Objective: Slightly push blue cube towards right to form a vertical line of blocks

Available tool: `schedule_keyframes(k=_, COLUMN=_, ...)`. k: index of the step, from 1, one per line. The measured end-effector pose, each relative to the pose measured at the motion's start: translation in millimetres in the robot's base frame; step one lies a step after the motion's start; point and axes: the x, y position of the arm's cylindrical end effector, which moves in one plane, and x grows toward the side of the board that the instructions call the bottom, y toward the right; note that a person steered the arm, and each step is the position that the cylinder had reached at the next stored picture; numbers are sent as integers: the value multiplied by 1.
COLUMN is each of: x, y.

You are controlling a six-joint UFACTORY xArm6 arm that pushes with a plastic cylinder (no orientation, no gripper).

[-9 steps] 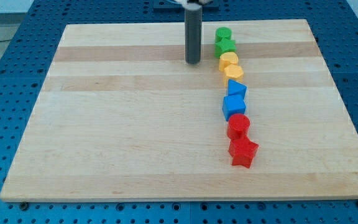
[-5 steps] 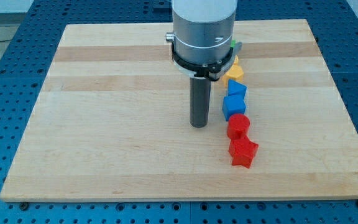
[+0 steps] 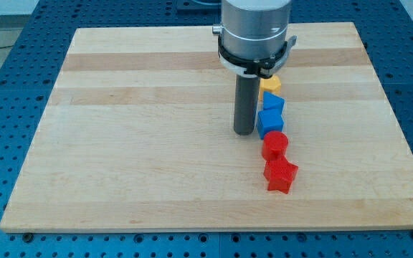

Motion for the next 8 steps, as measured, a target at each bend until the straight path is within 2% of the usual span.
schedule_keyframes(k=3, x=0, y=10)
schedule_keyframes(k=4, x=-13, y=-16)
schedule_keyframes(k=5, x=-49, y=-37)
schedule_keyframes(k=8, x=-211, y=-37)
